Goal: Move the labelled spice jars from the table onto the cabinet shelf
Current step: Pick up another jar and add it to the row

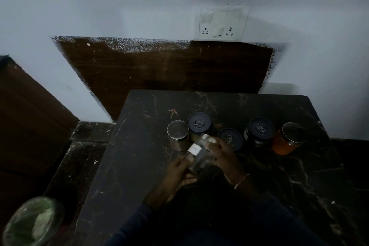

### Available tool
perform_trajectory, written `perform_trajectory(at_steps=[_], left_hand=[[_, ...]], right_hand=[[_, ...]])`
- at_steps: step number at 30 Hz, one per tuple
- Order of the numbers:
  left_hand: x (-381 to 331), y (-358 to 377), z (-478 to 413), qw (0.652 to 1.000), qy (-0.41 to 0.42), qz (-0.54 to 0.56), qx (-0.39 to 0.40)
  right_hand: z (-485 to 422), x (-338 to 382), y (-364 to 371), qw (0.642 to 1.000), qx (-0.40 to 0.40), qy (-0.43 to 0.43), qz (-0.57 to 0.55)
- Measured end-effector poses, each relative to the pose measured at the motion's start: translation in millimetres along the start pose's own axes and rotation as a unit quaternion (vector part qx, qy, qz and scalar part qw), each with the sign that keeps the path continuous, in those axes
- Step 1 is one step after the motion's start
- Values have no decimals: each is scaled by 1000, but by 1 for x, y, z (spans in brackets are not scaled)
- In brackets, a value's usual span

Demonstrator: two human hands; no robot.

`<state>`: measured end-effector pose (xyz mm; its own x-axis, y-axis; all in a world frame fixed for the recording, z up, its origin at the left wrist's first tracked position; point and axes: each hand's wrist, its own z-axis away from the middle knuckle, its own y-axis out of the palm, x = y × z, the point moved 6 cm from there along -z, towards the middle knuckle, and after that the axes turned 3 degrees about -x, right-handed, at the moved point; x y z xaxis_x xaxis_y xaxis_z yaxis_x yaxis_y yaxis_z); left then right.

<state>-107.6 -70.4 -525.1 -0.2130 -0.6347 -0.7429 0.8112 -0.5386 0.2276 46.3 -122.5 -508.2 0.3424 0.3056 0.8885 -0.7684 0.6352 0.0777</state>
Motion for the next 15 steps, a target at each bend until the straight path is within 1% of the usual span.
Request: perform_trajectory(at_steps=[1,2,4,6,7,9,11,12,14,15], left_hand=[[-3,0,2,997,53,-46,-42],[-6,1,4,986,106,-104,-72],[-10,4,7,954,185,-218,-89],[-14,5,8,928,227,-278,-99],[-16,5,9,927,234,-276,-98],[-18,5,8,948,208,-229,-72],[-17,6,4,978,157,-139,-25],[-18,6,3,986,136,-92,-11],[-19,3,0,995,97,-14,-11],[-21,2,0,996,91,8,-12]], right_hand=[[0,-1,-1,1000,-15,4,-8],[1,-2,-2,999,-32,5,-5],[1,-2,-2,999,-54,0,0],[1,-4,-3,998,-62,8,0],[1,-4,-3,998,-61,13,-6],[1,-4,-3,998,-50,12,-23],[1,-3,0,999,-38,6,-33],[3,-1,1,999,-36,1,-33],[4,2,3,999,-29,-11,-26],[4,5,4,999,-21,-17,-23]])
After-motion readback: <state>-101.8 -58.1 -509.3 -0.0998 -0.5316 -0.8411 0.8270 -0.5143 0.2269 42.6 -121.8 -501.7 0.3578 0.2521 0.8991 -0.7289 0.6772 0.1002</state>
